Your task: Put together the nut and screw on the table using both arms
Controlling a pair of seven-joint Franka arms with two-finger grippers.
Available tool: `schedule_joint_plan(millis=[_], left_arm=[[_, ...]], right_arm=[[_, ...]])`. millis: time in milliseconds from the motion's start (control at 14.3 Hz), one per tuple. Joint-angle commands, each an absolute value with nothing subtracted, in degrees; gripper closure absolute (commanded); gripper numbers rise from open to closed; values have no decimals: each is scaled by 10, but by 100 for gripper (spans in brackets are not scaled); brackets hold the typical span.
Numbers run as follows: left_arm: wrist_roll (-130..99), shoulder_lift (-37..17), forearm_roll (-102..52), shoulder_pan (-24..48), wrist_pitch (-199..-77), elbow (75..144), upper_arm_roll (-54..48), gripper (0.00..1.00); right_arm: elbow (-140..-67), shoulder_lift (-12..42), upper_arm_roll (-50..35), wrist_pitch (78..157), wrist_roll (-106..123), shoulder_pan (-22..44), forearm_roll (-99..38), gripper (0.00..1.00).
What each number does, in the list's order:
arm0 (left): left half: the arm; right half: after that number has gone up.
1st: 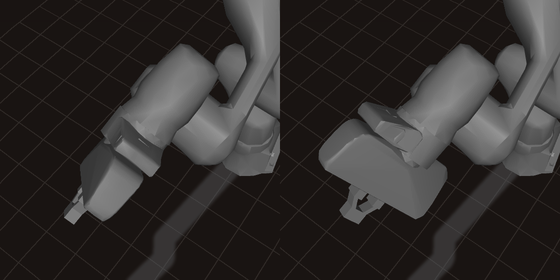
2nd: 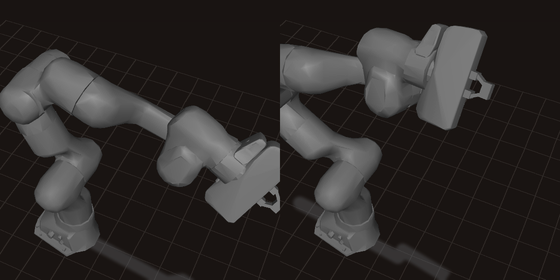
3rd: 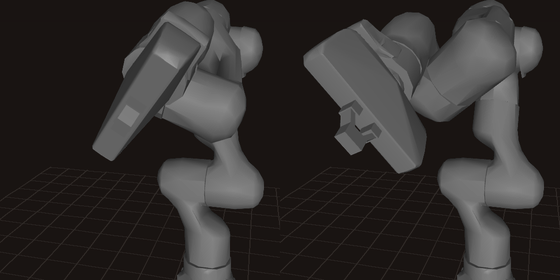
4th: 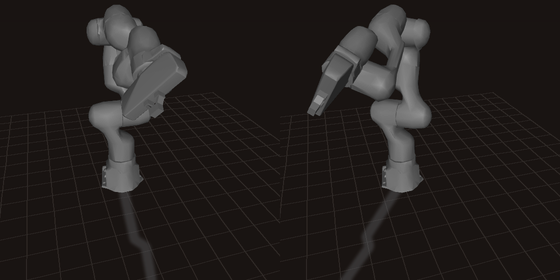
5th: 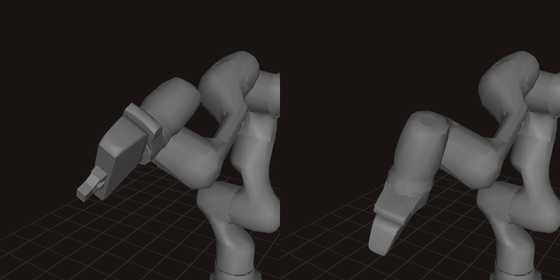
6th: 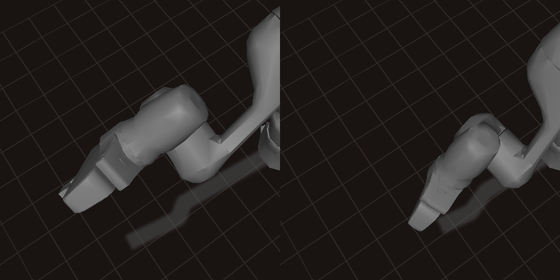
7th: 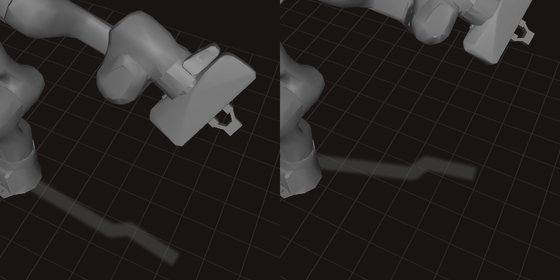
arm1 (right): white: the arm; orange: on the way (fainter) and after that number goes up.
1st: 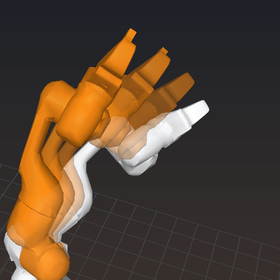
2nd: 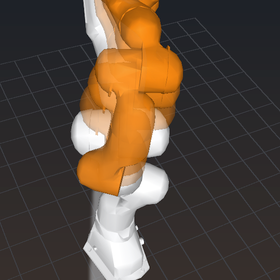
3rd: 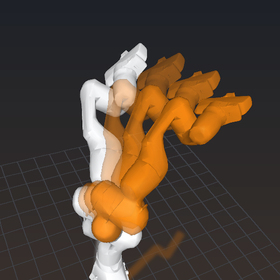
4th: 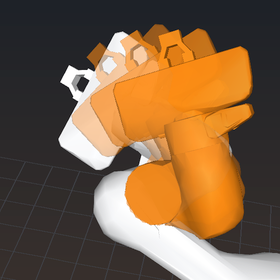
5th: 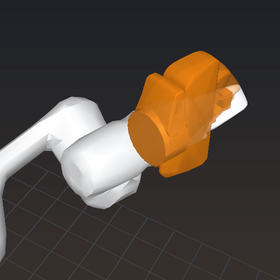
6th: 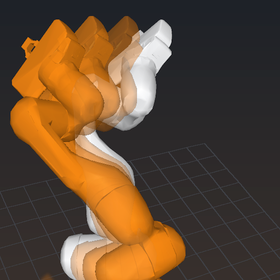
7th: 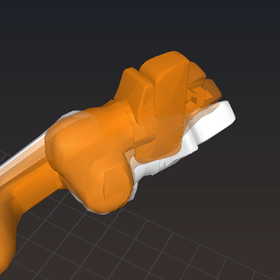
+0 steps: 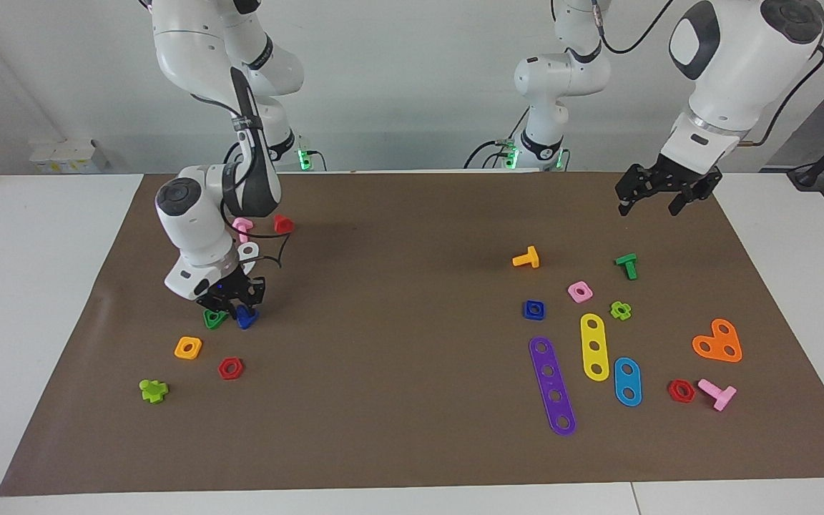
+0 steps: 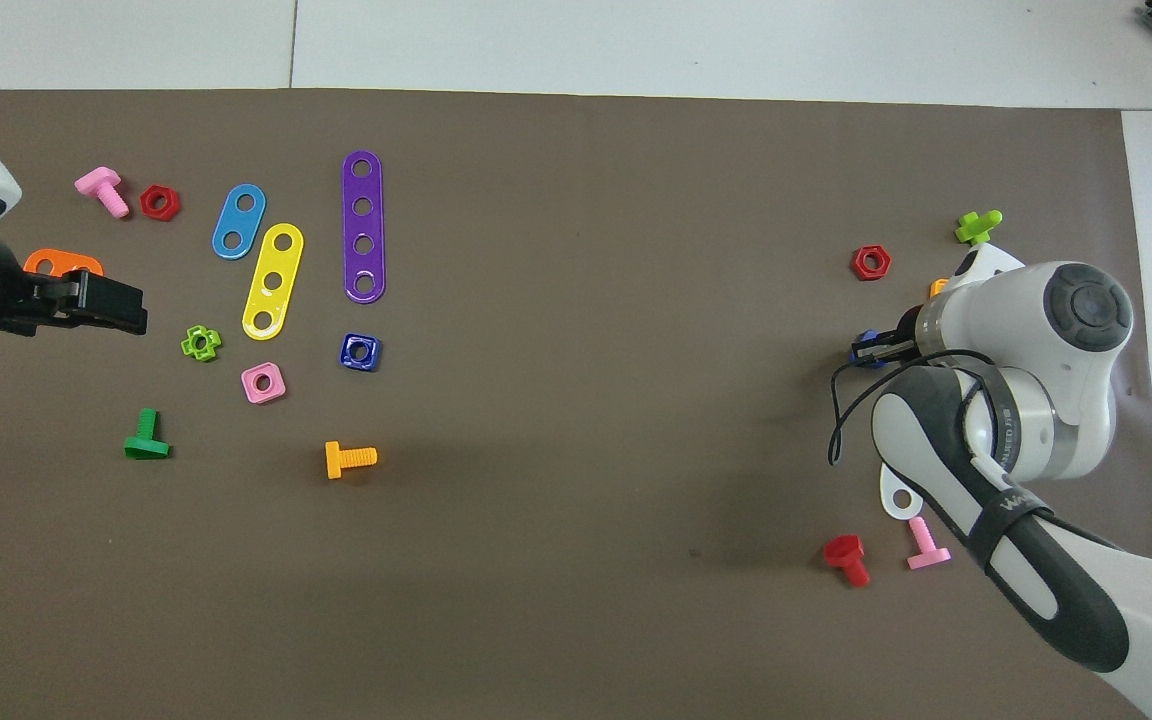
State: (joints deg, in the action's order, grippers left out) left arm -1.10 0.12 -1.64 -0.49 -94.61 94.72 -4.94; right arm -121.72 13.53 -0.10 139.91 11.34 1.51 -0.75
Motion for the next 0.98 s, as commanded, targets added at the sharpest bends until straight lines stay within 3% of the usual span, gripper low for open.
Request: schedule_joint_plan(millis=[0, 140, 210, 630, 911], left_arm=[[-9, 8, -11, -12, -940, 953, -54, 0], [-9, 8, -11, -12, -940, 953, -54, 0], [-9, 8, -11, -12, -940, 953, -54, 0], [-9, 8, -10, -12, -940, 953, -54, 0], [-9, 8, -11, -12, -940, 953, -54, 0]], right_arm=[[-1231, 127, -4, 1415, 134, 10, -21, 67], [-1230, 128, -4, 1416, 134, 10, -21, 73], [-1230, 128, -4, 1416, 135, 10, -21, 100], [-1194, 124, -4, 1378, 112, 11, -21, 100], [-1076, 124, -5, 1276, -45, 78, -11, 100]])
